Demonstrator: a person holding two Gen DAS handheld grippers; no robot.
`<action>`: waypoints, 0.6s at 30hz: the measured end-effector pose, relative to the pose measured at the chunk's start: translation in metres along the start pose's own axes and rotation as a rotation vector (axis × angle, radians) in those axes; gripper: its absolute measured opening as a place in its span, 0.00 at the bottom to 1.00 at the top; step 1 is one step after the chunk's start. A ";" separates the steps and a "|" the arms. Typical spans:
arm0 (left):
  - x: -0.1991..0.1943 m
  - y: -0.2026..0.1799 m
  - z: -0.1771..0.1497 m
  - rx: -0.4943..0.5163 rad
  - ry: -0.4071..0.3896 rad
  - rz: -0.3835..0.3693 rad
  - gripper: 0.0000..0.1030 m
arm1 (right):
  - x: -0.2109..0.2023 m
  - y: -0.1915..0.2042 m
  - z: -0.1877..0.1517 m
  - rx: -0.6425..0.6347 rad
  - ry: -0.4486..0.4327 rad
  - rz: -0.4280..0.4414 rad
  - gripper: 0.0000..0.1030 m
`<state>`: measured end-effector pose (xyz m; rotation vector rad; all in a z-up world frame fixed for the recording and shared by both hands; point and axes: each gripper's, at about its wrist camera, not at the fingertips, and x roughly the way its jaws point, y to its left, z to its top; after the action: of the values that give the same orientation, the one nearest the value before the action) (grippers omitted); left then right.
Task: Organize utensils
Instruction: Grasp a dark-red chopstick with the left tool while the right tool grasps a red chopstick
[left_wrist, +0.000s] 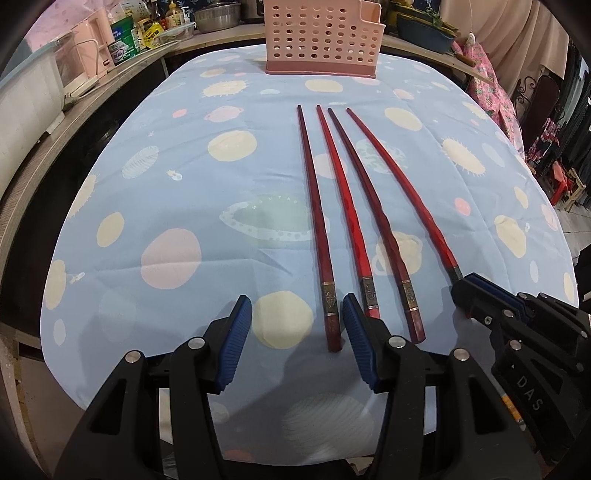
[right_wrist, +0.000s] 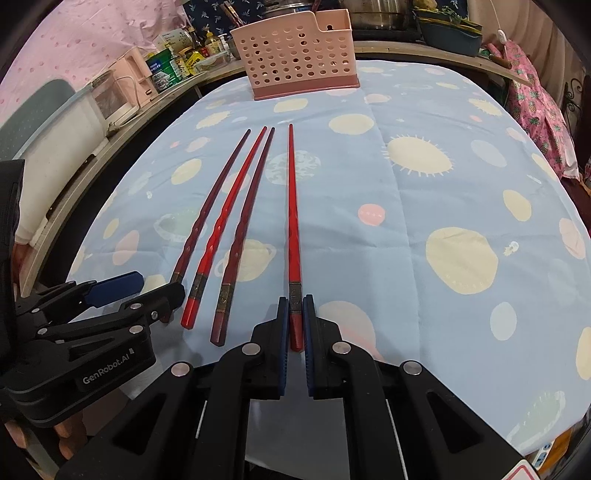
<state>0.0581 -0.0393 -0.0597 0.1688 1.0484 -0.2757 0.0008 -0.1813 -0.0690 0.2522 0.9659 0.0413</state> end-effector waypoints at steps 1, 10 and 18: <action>0.000 0.000 0.000 0.000 -0.001 0.000 0.46 | 0.000 0.000 0.000 -0.001 0.000 -0.001 0.07; -0.003 0.003 0.000 -0.005 -0.003 -0.019 0.14 | 0.000 0.000 0.000 0.000 0.001 0.000 0.07; -0.007 0.005 0.000 -0.017 0.002 -0.044 0.07 | -0.001 0.000 0.000 -0.003 -0.003 -0.001 0.07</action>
<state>0.0568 -0.0335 -0.0538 0.1312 1.0572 -0.3064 0.0000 -0.1816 -0.0683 0.2488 0.9629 0.0415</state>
